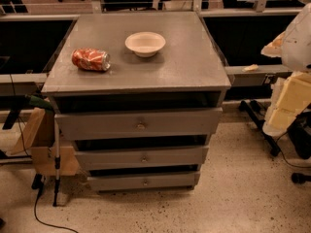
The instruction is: Open top drawer
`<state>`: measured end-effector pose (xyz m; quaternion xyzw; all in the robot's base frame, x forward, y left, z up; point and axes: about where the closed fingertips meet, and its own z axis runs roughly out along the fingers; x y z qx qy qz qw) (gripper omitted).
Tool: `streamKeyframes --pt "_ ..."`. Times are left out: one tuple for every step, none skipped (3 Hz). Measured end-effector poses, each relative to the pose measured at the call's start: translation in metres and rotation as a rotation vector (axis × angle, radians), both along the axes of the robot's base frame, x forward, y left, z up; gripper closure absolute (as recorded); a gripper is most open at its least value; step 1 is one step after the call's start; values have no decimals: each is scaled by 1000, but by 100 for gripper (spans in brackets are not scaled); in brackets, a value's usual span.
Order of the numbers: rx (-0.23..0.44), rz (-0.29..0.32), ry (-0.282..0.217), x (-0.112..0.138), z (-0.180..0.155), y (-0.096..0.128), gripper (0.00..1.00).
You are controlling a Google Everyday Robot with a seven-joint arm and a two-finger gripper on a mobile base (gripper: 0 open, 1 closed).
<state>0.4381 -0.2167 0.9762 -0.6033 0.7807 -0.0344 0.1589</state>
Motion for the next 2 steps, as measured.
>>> streamKeyframes --pt "0 0 0 0 0 0 0" --pt "-7 25 -14 4 -12 20 0"
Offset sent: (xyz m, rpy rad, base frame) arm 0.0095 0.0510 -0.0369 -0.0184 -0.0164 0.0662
